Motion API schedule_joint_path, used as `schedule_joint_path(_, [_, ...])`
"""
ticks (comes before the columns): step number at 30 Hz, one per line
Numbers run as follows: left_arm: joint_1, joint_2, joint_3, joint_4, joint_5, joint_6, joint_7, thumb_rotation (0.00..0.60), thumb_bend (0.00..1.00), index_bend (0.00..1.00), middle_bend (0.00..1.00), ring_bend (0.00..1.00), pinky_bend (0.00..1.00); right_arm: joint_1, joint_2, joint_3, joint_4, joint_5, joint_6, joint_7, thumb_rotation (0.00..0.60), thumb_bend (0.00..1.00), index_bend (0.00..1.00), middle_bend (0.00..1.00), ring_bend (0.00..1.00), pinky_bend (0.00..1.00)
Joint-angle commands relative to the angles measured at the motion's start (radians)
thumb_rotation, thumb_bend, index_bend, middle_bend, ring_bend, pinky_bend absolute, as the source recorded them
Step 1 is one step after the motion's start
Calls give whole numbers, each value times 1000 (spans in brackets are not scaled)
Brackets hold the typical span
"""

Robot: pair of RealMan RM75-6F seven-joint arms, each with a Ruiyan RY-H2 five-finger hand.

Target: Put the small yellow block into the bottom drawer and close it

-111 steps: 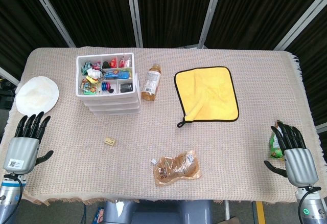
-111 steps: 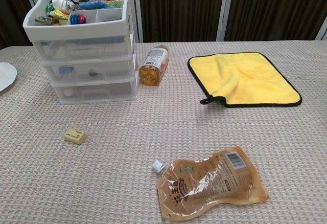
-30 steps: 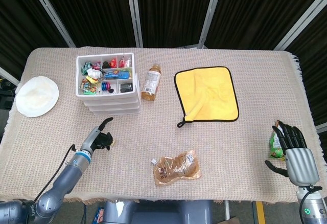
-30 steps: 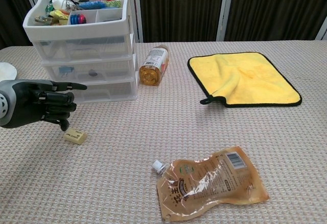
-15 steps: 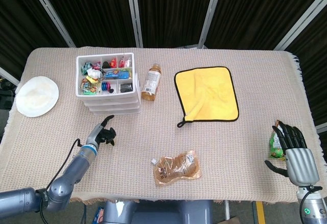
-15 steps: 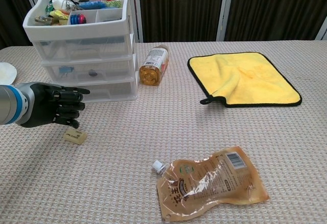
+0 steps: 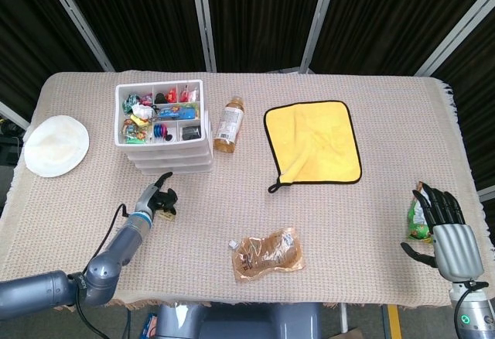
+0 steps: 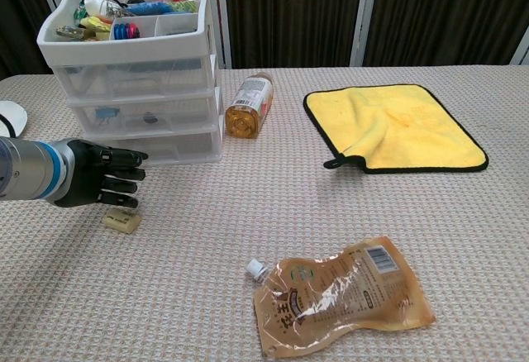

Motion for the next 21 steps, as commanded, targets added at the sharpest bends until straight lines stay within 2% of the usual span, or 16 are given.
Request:
schedule_joint_path(1, [-11,-11,-1,19,-11,-5,3,600,1000,0,963,888,633,0,0,0,0,-1,1,0,600,54,77,0,0,0])
schedule_joint_path(15, [-49,-51,-18,89,-47,-46,6,600,1000,3,964,888,633,-1,1,-2,-3,-1,0,3,600,53,77,0,0,0])
schedule_joint_path(21, [-64,-67,-25,107,-55,-51,8,600,1000,59,964,888,633,-1,1,-2,-2,-3,1,3,600,52,77,0,0,0])
